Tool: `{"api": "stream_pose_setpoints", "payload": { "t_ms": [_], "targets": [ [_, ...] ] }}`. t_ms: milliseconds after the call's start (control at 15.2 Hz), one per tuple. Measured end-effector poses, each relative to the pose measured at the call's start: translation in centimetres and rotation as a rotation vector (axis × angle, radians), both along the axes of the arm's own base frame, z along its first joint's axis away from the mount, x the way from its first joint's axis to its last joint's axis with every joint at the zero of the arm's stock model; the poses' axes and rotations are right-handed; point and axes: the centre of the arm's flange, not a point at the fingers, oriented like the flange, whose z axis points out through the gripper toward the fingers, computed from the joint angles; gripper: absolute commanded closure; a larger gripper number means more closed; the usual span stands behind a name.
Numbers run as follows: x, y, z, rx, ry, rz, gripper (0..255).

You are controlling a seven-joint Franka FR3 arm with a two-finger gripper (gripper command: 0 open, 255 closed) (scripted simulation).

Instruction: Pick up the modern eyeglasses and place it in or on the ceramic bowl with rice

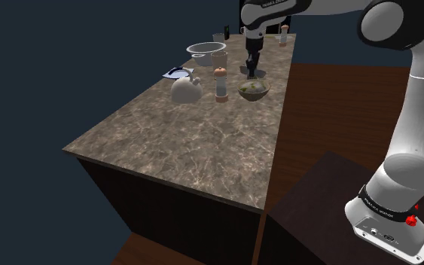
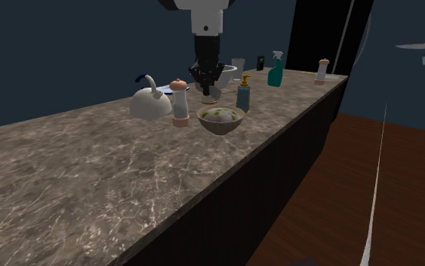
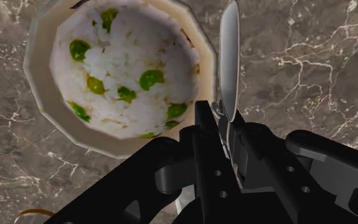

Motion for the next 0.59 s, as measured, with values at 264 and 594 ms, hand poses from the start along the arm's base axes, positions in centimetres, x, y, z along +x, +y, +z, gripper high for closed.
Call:
{"api": "stream_pose_setpoints", "payload": {
  "t_ms": [264,594],
  "targets": [
    [2.9,-3.1,-0.6,0.000,0.000,0.000,255],
    [3.2,-3.2,-3.2,0.000,0.000,0.001,255]
  ]
}}
